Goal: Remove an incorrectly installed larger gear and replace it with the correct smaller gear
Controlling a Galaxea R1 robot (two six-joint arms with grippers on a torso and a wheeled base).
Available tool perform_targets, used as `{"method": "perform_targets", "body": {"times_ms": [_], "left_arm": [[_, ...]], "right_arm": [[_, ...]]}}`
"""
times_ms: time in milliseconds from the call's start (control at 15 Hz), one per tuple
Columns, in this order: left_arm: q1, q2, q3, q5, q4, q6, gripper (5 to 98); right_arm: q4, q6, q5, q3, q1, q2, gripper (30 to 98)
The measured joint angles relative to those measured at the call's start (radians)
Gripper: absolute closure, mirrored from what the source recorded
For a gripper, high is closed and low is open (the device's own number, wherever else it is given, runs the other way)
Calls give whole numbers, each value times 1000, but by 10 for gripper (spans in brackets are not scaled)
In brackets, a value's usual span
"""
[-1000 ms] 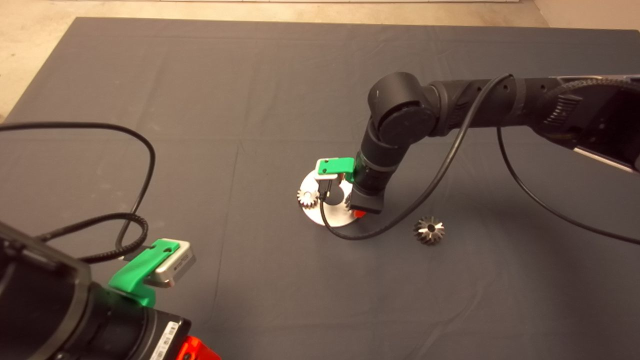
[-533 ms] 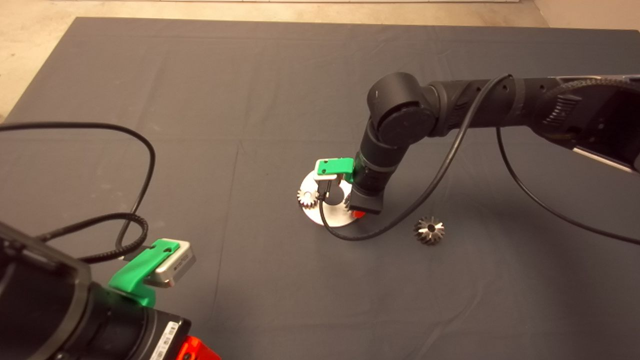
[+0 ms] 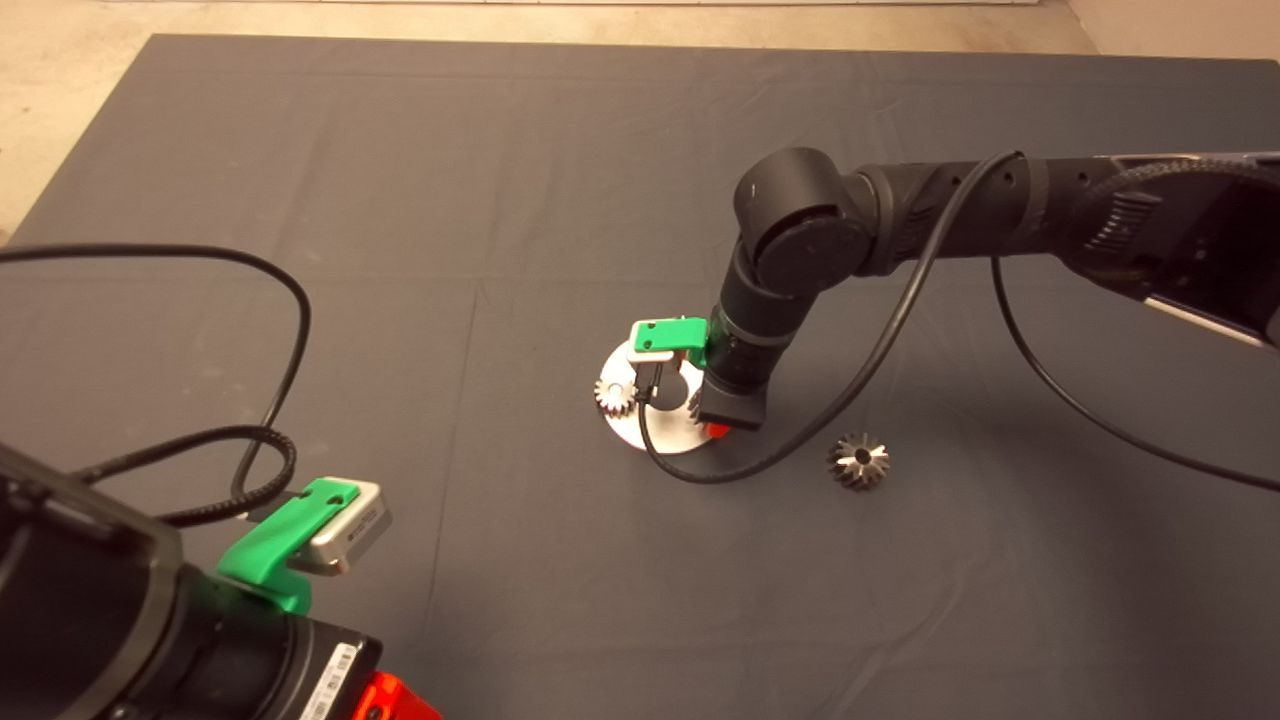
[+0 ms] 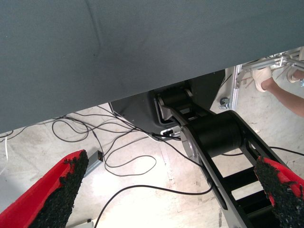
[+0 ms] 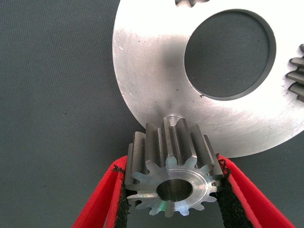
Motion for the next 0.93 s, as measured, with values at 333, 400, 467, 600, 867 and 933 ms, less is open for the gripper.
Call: {"method": "perform_targets", "body": {"times_ms": [333,400,467,600,867,933], "left_arm": [[0,0,0,0,0,0,127],[0,0,0,0,0,0,127],[0,0,0,0,0,0,127],[0,0,0,0,0,0,127],[0,0,0,0,0,1,127],[0,-2,0,0,0,1,127]], "right_arm": [[0,0,0,0,-6,0,864],[0,0,0,0,-6,0,864],[0,0,0,0,-6,0,863],[0,0,0,0,-6,0,864],[0,0,0,0,-6,0,863],[0,0,0,0,-6,0,864]]}}
